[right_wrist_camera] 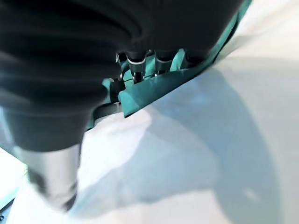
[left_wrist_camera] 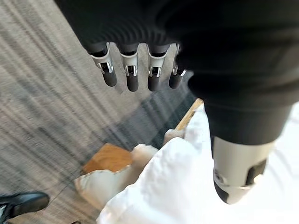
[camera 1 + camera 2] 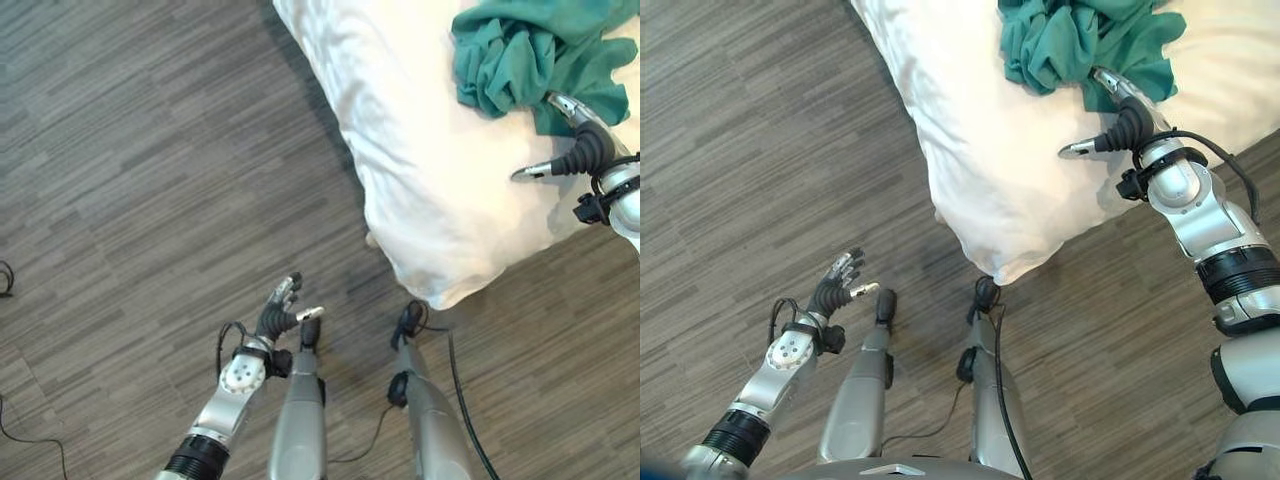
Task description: Pick up bed clothes into laundry basket.
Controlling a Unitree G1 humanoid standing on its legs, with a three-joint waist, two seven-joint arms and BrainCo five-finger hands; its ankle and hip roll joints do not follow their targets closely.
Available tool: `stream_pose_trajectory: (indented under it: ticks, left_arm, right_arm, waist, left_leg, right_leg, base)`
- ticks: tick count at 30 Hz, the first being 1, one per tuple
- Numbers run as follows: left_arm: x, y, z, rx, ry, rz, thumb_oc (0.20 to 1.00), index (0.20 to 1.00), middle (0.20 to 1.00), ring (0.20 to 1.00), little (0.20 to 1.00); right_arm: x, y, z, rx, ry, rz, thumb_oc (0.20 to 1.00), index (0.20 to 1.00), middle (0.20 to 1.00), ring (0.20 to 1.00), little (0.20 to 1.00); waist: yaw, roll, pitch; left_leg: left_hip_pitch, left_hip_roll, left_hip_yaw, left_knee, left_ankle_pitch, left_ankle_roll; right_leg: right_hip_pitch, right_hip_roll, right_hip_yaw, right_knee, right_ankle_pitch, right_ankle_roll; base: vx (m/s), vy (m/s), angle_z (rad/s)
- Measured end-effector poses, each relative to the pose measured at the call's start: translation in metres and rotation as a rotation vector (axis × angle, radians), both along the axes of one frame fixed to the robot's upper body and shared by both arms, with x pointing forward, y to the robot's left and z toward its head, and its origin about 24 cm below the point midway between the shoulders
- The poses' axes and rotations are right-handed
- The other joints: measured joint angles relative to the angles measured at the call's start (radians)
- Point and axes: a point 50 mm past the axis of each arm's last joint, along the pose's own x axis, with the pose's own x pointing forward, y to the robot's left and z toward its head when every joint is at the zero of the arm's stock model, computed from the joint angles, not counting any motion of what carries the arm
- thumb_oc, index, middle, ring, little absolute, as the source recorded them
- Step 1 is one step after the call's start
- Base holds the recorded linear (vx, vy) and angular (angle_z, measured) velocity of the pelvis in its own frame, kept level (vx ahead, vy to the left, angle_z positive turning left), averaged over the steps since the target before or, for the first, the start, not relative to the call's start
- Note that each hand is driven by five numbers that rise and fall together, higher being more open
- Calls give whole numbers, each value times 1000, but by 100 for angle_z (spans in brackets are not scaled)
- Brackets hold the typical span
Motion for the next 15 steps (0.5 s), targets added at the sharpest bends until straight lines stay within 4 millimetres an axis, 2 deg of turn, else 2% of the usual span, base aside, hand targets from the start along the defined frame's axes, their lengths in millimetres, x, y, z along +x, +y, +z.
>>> stream_pose_trajectory:
  ticks: [4,8,13,15]
  left_arm:
    - [0,4,1,3,-4,17,1000,1000,1000,1000,1000]
    - [1,7,3,1,-12,26,1000,1000,1000,1000,1000]
    - [-3,14,1,-1,-7,54,1000,1000,1000,1000,1000]
    - [-4,14,4,-5,-18,51,1000,1000,1000,1000,1000]
  right_arm:
    - [-7,-18,1,-27,10,-69,200,200,200,200,200]
    - [-18,-38,-31,-21,96,-141,200,200,200,200,200]
    - [-29,-50,-62,-22,180,-193,200,200,200,200,200]
    - [-44,-64,-75,24,197,-237,200,200,200,200,200]
  waist:
    - [0,-1,-2]
    - [-5,1,-15]
    - [-30,9,-19]
    - [-34,22,-26]
  left_leg:
    - [20,-4,2,-5,5,0]
    - [33,-7,2,-7,5,1]
    - [57,-7,4,-7,6,2]
    - [94,-8,12,-25,8,5]
  right_leg:
    - [19,-4,5,0,2,2]
    - [28,-6,13,0,2,3]
    - [51,-6,16,0,2,3]
    - [79,-7,19,0,-1,7]
  base:
    - [-4,2,1]
    - [0,0,0]
    - [6,3,-1]
    - [43,13,-4]
